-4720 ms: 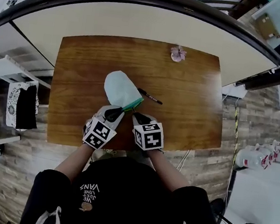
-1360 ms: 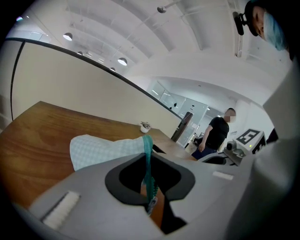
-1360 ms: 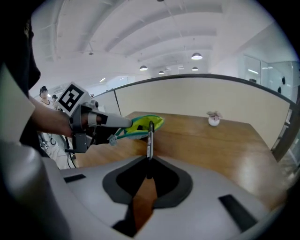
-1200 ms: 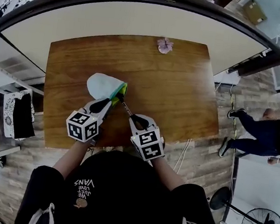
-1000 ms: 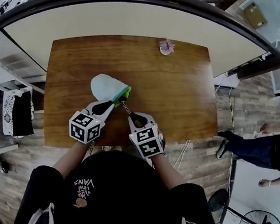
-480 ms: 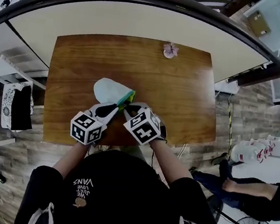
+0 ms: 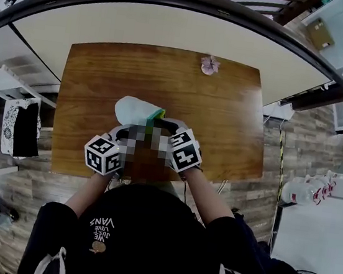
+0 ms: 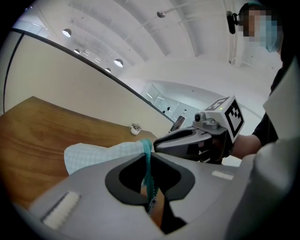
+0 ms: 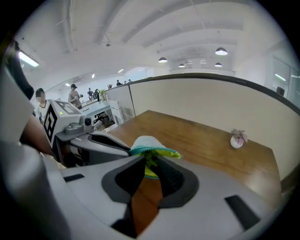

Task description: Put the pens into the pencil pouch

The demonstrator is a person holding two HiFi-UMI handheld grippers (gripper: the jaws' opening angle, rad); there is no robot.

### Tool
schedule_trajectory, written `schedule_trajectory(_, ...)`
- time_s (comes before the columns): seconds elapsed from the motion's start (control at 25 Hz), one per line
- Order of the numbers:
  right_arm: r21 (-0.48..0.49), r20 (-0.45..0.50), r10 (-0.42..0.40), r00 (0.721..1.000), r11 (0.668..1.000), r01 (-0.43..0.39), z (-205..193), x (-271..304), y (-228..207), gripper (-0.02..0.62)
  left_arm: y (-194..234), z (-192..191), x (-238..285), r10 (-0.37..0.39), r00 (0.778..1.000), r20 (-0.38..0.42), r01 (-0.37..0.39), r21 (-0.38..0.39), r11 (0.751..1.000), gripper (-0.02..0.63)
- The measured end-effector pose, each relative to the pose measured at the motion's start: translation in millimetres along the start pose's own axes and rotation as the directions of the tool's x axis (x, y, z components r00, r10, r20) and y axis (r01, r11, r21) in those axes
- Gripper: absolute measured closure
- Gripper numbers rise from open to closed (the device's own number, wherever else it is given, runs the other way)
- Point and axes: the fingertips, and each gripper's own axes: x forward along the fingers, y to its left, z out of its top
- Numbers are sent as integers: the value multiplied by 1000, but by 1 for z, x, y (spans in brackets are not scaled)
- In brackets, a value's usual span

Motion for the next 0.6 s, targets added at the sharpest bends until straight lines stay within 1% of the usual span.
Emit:
schedule_trajectory(0.12,63,48,-40,998,997,37,-2,-10,-14,548,3,0,3,12,1000,6,-12,-17,1000,565)
schedule_trajectory(0.24,138,71,-95,993,987,85,-13,-22,-32,548,8,3,10,20,1000,8,-19,-29,999,565)
schedule_trajectory(0.44,248,63,-186,981,955,165,-44,-43,-61,548,15,11,31,24,1000,5,-24,-32,999,565)
schedule_trajectory(0.6,305,38,-230,972,929,208,-70,-58,-78,548,21,14,55,28,1000,-14,-28,-24,999,565)
